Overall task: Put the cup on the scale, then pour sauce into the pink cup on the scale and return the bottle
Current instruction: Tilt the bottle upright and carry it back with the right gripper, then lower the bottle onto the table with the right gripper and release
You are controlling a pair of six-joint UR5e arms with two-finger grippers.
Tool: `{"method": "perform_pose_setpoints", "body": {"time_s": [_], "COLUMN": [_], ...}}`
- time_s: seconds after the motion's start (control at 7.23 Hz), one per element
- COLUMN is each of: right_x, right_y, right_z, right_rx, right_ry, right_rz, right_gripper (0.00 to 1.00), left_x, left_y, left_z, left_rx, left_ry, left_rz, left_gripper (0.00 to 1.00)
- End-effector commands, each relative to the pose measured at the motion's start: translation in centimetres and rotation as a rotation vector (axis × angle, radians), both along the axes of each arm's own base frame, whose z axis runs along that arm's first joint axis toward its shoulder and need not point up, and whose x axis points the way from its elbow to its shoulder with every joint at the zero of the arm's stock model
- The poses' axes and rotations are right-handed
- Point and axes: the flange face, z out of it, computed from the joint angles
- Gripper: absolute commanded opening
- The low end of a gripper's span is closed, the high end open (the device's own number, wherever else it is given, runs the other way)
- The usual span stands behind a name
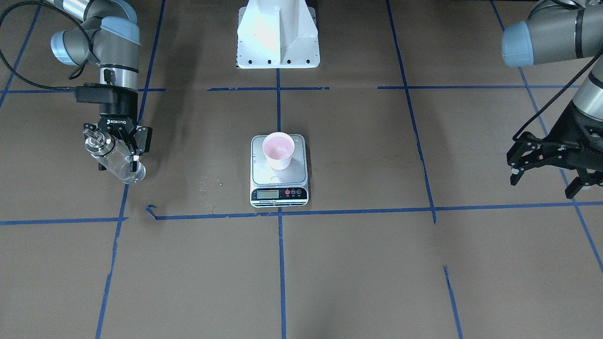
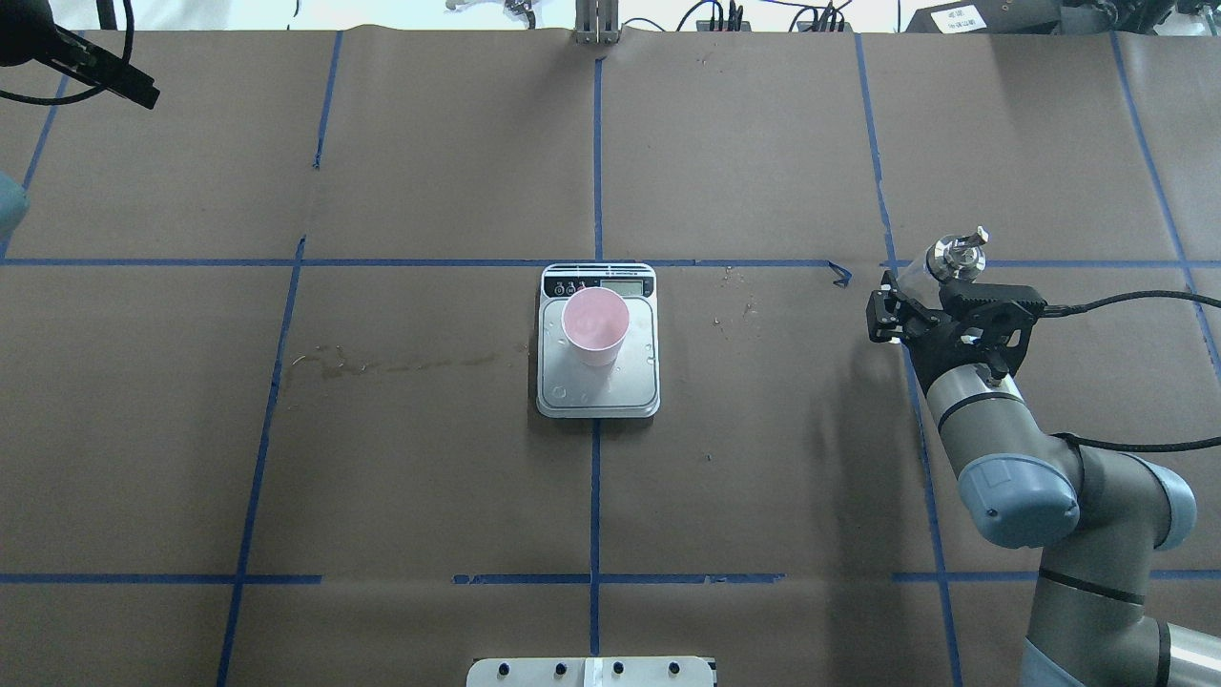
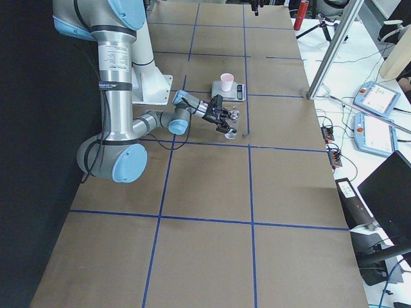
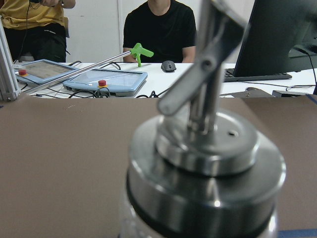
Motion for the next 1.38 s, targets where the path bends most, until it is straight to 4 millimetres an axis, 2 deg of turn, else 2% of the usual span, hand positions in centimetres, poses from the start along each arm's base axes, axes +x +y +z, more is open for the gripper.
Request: {"method": "perform_pose_setpoints", "body": {"time_s": [0.0, 0.41, 0.55, 0.69, 0.83, 1.11, 1.24], "right_x": [-0.6, -0.7, -0.8, -0.7, -0.6, -0.6, -0.7], "right_y": [-0.1, -0.1, 0.0, 0.0, 0.0, 0.1, 0.3], "right_z": [2.2, 3.0, 3.2, 3.3, 3.3, 3.0, 2.1], "right_rx": [-0.016, -0.032, -0.039, -0.041, -0.04, -0.04, -0.057], "right_ry": [0.04, 0.05, 0.049, 0.051, 0.058, 0.072, 0.041], "right_rz": [-0.003, -0.018, -0.026, -0.027, -0.028, -0.056, -0.093], "right_gripper": [0.0, 0.0, 0.33, 0.54, 0.97, 1.0, 1.0], "left_x": [0.0, 0.1, 0.2, 0.2, 0.3, 0.3, 0.3], "left_y": [0.0, -0.1, 0.0, -0.1, -0.1, -0.1, -0.1], "left_z": [0.0, -0.3, -0.3, -0.3, -0.2, -0.3, -0.3], "left_rx": [0.001, 0.004, 0.004, 0.004, 0.002, 0.004, 0.004], "left_ry": [0.0, 0.001, 0.002, 0.002, 0.001, 0.002, 0.002], "left_rz": [0.0, 0.001, 0.003, 0.003, 0.003, 0.003, 0.003], "left_gripper": [1.0, 1.0, 1.0, 1.0, 1.0, 1.0, 1.0]}}
